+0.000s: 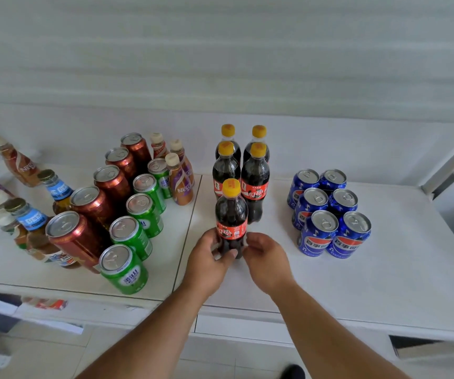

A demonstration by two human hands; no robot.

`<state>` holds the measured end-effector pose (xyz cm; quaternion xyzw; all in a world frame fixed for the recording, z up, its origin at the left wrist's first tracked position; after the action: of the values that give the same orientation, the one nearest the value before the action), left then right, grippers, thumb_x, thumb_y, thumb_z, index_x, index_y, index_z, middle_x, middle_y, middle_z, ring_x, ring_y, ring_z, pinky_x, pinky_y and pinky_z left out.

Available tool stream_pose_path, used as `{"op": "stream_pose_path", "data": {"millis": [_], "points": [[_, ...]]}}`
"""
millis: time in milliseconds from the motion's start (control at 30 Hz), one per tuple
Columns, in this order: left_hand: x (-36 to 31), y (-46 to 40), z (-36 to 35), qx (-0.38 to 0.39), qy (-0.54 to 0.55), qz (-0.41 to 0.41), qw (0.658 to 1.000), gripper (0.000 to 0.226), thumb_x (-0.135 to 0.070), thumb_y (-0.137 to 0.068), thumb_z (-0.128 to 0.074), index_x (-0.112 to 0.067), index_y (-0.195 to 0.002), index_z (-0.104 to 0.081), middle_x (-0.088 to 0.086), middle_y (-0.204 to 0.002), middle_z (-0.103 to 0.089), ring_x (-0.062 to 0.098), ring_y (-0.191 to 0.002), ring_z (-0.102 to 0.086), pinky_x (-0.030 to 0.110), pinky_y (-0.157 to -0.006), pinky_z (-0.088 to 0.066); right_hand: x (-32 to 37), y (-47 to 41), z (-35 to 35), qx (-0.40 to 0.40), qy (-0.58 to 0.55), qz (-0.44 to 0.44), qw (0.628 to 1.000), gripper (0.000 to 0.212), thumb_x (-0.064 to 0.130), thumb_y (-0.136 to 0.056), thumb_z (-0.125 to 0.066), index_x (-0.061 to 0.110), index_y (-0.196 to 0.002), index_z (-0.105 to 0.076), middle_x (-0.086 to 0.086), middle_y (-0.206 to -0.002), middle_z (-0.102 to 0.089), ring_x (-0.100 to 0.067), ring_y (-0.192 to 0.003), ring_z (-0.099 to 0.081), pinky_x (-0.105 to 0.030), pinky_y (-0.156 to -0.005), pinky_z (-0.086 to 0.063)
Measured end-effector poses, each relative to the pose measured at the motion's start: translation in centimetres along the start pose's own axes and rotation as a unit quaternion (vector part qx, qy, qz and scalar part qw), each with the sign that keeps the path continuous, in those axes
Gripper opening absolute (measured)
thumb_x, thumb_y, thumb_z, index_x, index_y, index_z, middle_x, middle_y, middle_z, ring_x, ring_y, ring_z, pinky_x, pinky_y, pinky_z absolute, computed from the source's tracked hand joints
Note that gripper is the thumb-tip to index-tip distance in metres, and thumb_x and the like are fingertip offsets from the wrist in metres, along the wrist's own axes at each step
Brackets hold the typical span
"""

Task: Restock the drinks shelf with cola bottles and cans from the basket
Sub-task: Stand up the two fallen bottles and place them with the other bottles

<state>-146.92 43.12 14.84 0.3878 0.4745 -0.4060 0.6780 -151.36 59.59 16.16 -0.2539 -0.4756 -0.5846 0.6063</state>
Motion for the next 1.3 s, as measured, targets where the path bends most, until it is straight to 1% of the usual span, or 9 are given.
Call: {"op": "stream_pose_path", "data": {"millis": [100,233,367,567,767,867,1000,1133,1300], "points": [[-0.3,0.0,0.1,-0.009,-0.002,-0.01,1.0,0.045,-0.019,-0.088,-0.082,-0.041,-0.121,-0.061,-0.02,-0.119,-0.07,-0.017,-0.107,-0.061,0.017,-0.095,-0.049,0.5,0.6,-0.9,0.01,-0.018,0.024,1.0,0.033,0.017,-0.094,-0.063,0.035,-0.117,-0.076,0.017,-0.108,-0.079,-0.005,-0.103,-0.072,-0.028,-0.093,-0.056],[-1.1,-0.9,-0.4,-0.011,-0.005,-0.01,1.0,0.043,-0.012,-0.09,-0.078,-0.048,-0.107,-0.062,-0.026,-0.108,-0.071,-0.02,-0.101,-0.062,0.023,-0.095,-0.052,1.3,0.2,-0.6,-0.003,-0.036,0.042,0.998,0.031,0.023,-0.099,-0.062,0.035,-0.125,-0.073,0.017,-0.113,-0.077,-0.002,-0.106,-0.069,-0.028,-0.096,-0.055],[-2.1,-1.9,-1.4,0.005,-0.001,-0.012,1.0,0.043,-0.006,-0.094,-0.072,-0.036,-0.122,-0.06,-0.029,-0.108,-0.065,-0.028,-0.096,-0.058,0.012,-0.09,-0.048,1.7,-0.8,0.0,-0.008,-0.036,0.039,0.999,0.03,0.021,-0.1,-0.059,0.032,-0.125,-0.072,0.014,-0.112,-0.077,-0.005,-0.105,-0.07,-0.032,-0.096,-0.056],[-2.4,-2.8,-1.5,0.006,-0.002,-0.015,1.0,0.044,-0.003,-0.094,-0.072,-0.022,-0.133,-0.062,-0.019,-0.113,-0.067,-0.006,-0.11,-0.06,0.021,-0.099,-0.05,1.9,-2.0,0.1,-0.01,-0.034,0.024,0.999,0.028,0.021,-0.1,-0.057,0.031,-0.122,-0.071,0.011,-0.105,-0.078,-0.01,-0.101,-0.072,-0.038,-0.096,-0.057],[-2.7,-3.5,-1.5,-0.001,-0.012,-0.015,1.0,0.044,0.0,-0.092,-0.073,-0.018,-0.131,-0.062,-0.016,-0.111,-0.067,-0.01,-0.101,-0.06,0.0,-0.073,-0.048,2.2,-2.5,-0.1,-0.005,-0.032,0.021,0.999,0.032,0.018,-0.101,-0.055,0.029,-0.127,-0.069,0.01,-0.109,-0.077,-0.012,-0.103,-0.071,-0.04,-0.098,-0.057],[-2.8,-3.7,-1.4,-0.005,-0.015,-0.015,1.0,0.043,-0.001,-0.091,-0.075,-0.019,-0.128,-0.064,-0.014,-0.111,-0.068,-0.008,-0.102,-0.062,0.003,-0.072,-0.05,2.4,-2.6,-0.4,0.005,-0.033,0.015,0.999,0.037,0.019,-0.101,-0.055,0.028,-0.136,-0.063,0.008,-0.121,-0.074,-0.014,-0.111,-0.069,-0.036,-0.1,-0.056],[-2.6,-4.0,-1.4,-0.009,-0.013,-0.009,1.0,0.041,0.004,-0.09,-0.074,-0.024,-0.118,-0.062,-0.025,-0.103,-0.065,-0.007,-0.101,-0.064,0.006,-0.077,-0.051,2.7,-2.5,-0.7,0.012,-0.015,0.008,1.0,0.042,0.019,-0.103,-0.054,0.023,-0.145,-0.055,0.004,-0.132,-0.069,-0.019,-0.121,-0.064,-0.031,-0.1,-0.05],[-2.4,-4.1,-1.8,0.006,0.005,-0.01,1.0,0.039,0.011,-0.092,-0.068,-0.019,-0.117,-0.059,-0.023,-0.102,-0.063,-0.019,-0.087,-0.06,0.001,-0.069,-0.049,2.7,-2.4,-0.7,0.021,-0.013,-0.001,1.0,0.042,0.017,-0.104,-0.053,0.022,-0.146,-0.053,0.003,-0.131,-0.068,-0.02,-0.121,-0.062,-0.028,-0.096,-0.046],[-2.2,-4.0,-1.7,0.009,-0.001,-0.005,1.0,0.042,0.005,-0.093,-0.069,-0.031,-0.113,-0.059,-0.029,-0.102,-0.064,-0.018,-0.092,-0.063,0.0,-0.073,-0.048,2.7,-2.4,-0.7,0.029,-0.003,-0.008,1.0,0.041,0.017,-0.104,-0.053,0.023,-0.144,-0.052,0.004,-0.128,-0.067,-0.02,-0.119,-0.061,-0.028,-0.093,-0.044]]}}
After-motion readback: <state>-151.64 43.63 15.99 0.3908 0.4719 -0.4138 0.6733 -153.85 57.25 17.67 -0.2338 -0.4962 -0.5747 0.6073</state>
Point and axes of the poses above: each hand's wrist, its own y-axis away from the middle knuckle, its own z-axis out of the back of the hand, x = y × z, the point moved 10 cm from there along -y, towards the middle knuckle
